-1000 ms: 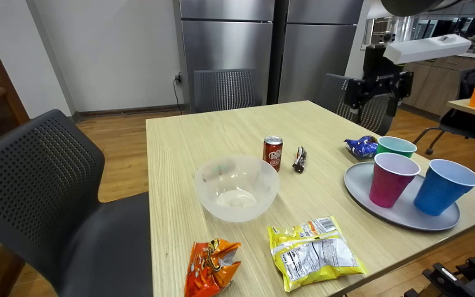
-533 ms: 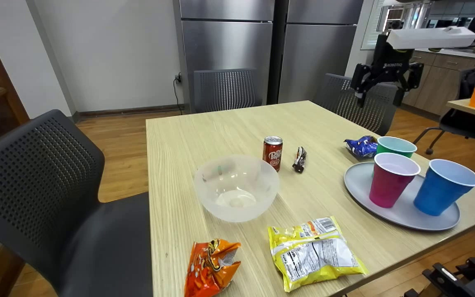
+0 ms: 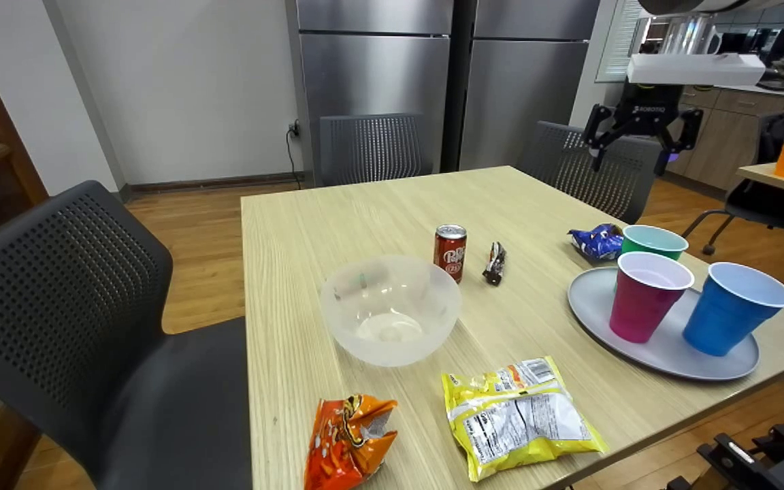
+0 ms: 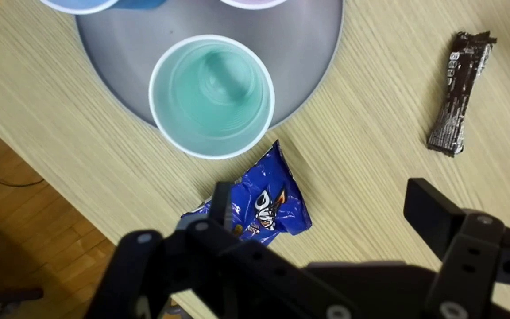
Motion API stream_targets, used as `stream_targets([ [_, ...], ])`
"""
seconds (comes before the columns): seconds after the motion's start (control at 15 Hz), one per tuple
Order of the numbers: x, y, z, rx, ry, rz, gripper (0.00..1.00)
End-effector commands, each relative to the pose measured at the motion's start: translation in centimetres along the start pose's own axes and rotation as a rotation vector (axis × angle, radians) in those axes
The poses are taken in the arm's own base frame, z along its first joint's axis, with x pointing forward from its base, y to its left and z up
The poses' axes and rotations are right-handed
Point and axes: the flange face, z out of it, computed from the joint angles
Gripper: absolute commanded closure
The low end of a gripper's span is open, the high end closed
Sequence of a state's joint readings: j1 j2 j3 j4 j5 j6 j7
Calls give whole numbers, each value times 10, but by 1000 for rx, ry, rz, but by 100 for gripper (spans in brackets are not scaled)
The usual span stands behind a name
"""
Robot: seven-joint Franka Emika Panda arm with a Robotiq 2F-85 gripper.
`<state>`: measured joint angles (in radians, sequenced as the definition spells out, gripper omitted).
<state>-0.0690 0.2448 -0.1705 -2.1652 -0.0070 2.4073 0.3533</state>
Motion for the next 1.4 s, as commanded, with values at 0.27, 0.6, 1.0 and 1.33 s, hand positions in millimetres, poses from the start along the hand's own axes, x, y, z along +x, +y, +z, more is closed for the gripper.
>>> stream_targets([
  [0.27,44,19,26,19,-36,253,0],
  [0.6,72,32,49,13,-48,361,0],
  [1.0,106,37,80,-10,-68,455,0],
  [1.33,127,40,108,-25,-107,502,0],
])
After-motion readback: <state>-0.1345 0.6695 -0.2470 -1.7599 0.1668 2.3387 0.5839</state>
